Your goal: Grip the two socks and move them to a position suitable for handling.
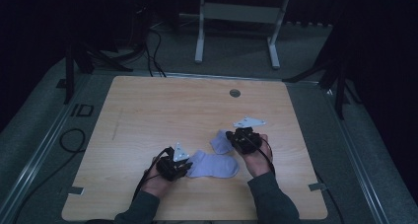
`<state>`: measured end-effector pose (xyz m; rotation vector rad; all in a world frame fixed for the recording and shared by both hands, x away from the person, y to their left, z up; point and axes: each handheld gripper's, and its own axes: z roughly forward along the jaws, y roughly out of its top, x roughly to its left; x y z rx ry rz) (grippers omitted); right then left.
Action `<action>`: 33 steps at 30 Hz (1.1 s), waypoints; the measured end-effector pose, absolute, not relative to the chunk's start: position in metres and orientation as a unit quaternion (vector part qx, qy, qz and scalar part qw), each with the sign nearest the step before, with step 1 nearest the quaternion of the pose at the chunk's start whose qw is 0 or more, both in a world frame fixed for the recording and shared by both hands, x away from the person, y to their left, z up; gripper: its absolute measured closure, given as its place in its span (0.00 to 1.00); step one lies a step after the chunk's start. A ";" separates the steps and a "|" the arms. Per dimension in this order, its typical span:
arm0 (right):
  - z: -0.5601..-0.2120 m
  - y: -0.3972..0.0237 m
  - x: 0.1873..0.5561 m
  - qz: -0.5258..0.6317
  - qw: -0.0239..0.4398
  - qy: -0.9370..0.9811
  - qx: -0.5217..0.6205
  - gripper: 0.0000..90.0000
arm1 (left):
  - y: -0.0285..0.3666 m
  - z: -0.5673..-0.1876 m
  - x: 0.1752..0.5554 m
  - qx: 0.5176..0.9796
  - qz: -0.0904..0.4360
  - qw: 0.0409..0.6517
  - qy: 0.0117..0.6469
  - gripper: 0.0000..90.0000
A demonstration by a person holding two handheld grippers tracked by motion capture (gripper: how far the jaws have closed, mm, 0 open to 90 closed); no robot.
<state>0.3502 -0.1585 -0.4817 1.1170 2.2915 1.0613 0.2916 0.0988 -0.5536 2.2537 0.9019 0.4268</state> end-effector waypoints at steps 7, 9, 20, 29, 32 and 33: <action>-0.490 -0.178 0.354 0.371 0.192 0.803 0.425 0.99 | 0.098 -0.554 0.292 0.861 0.163 0.334 0.348 0.81; -0.494 -0.185 0.354 0.369 0.194 0.799 0.434 0.99 | 0.098 -0.554 0.291 0.861 0.163 0.333 0.347 0.80; -0.502 -0.224 0.358 0.344 0.232 0.765 0.492 0.98 | 0.097 -0.555 0.291 0.863 0.164 0.330 0.344 0.80; -0.499 -0.237 0.358 0.342 0.245 0.761 0.494 0.73 | 0.097 -0.555 0.291 0.863 0.164 0.331 0.346 0.80; -0.498 -0.232 0.357 0.349 0.244 0.775 0.467 0.66 | 0.097 -0.555 0.291 0.863 0.164 0.330 0.346 0.79; -0.499 -0.230 0.358 0.348 0.242 0.780 0.460 0.64 | 0.097 -0.555 0.291 0.863 0.164 0.330 0.345 0.79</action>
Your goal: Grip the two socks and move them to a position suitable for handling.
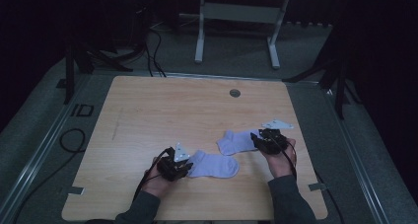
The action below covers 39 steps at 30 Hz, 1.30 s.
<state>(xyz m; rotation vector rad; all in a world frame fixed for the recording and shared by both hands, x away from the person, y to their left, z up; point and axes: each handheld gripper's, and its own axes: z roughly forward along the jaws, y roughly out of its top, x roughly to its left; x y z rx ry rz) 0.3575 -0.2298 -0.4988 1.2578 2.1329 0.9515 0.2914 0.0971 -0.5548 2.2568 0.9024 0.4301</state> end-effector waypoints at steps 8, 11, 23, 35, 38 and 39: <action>-0.510 -0.212 0.363 0.322 0.236 0.817 0.416 0.55 | 0.099 -0.555 0.293 0.861 0.165 0.331 0.348 0.79; -0.516 -0.207 0.366 0.313 0.232 0.827 0.406 0.55 | 0.098 -0.555 0.293 0.860 0.165 0.332 0.351 0.78; -0.535 -0.221 0.381 0.267 0.227 0.821 0.451 0.62 | 0.098 -0.556 0.293 0.860 0.166 0.331 0.350 0.78; -0.545 -0.237 0.372 0.251 0.196 0.818 0.479 0.73 | 0.098 -0.556 0.293 0.859 0.165 0.333 0.352 0.77; -0.546 -0.237 0.365 0.257 0.189 0.817 0.480 0.72 | 0.098 -0.556 0.293 0.859 0.165 0.333 0.352 0.77; -0.546 -0.236 0.363 0.260 0.187 0.817 0.481 0.72 | 0.098 -0.556 0.293 0.859 0.165 0.333 0.352 0.77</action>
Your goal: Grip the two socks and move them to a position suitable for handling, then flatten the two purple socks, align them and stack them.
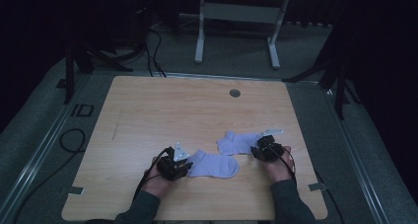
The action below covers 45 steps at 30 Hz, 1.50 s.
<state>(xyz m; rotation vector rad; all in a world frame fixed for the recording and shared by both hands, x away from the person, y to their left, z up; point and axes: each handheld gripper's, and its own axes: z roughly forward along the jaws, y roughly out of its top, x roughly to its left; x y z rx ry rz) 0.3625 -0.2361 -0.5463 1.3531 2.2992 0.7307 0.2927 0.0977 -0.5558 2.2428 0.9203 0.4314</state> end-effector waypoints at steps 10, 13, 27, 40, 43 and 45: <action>-0.542 -0.219 0.344 0.297 0.139 0.824 0.462 0.66 | 0.098 -0.556 0.293 0.859 0.165 0.333 0.353 0.77; -0.528 -0.211 0.345 0.319 0.148 0.826 0.440 0.65 | 0.098 -0.556 0.293 0.859 0.166 0.333 0.353 0.77; -0.523 -0.172 0.371 0.325 0.169 0.864 0.345 0.62 | 0.098 -0.555 0.293 0.858 0.166 0.333 0.354 0.77; -0.548 -0.155 0.395 0.289 0.125 0.888 0.335 0.53 | 0.098 -0.555 0.293 0.859 0.165 0.333 0.353 0.77; -0.547 -0.157 0.398 0.288 0.122 0.885 0.345 0.60 | 0.097 -0.556 0.293 0.859 0.165 0.333 0.353 0.77; -0.546 -0.158 0.400 0.285 0.124 0.884 0.349 0.66 | 0.097 -0.556 0.292 0.859 0.165 0.332 0.352 0.77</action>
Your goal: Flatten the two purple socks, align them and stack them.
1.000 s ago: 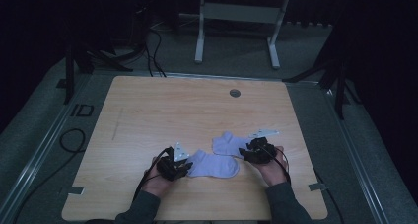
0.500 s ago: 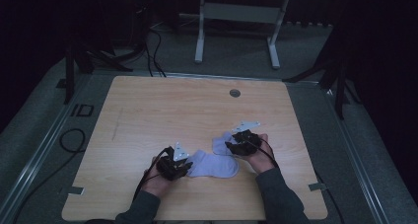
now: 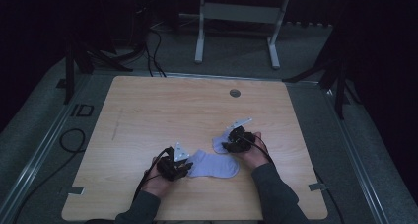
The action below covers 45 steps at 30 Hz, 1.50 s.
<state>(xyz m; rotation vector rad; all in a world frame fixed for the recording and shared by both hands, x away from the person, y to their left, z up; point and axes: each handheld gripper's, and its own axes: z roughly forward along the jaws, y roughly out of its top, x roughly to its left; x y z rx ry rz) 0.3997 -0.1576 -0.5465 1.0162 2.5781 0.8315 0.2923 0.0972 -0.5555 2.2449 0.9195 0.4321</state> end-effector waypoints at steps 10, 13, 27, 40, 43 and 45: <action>-0.545 -0.165 0.406 0.289 0.125 0.869 0.381 0.94 | 0.097 -0.556 0.293 0.859 0.163 0.334 0.353 0.76; -0.542 -0.171 0.405 0.304 0.123 0.858 0.395 0.94 | 0.097 -0.556 0.293 0.859 0.164 0.334 0.353 0.76; -0.480 -0.187 0.358 0.409 0.144 0.825 0.362 0.94 | 0.098 -0.555 0.293 0.858 0.164 0.334 0.355 0.76; -0.468 -0.170 0.333 0.436 0.129 0.826 0.333 0.94 | 0.105 -0.550 0.291 0.848 0.160 0.350 0.364 0.77; -0.472 -0.164 0.331 0.434 0.124 0.828 0.332 0.94 | 0.105 -0.549 0.290 0.848 0.157 0.352 0.365 0.77; -0.477 -0.159 0.332 0.426 0.125 0.833 0.331 0.94 | 0.105 -0.550 0.289 0.849 0.156 0.350 0.364 0.77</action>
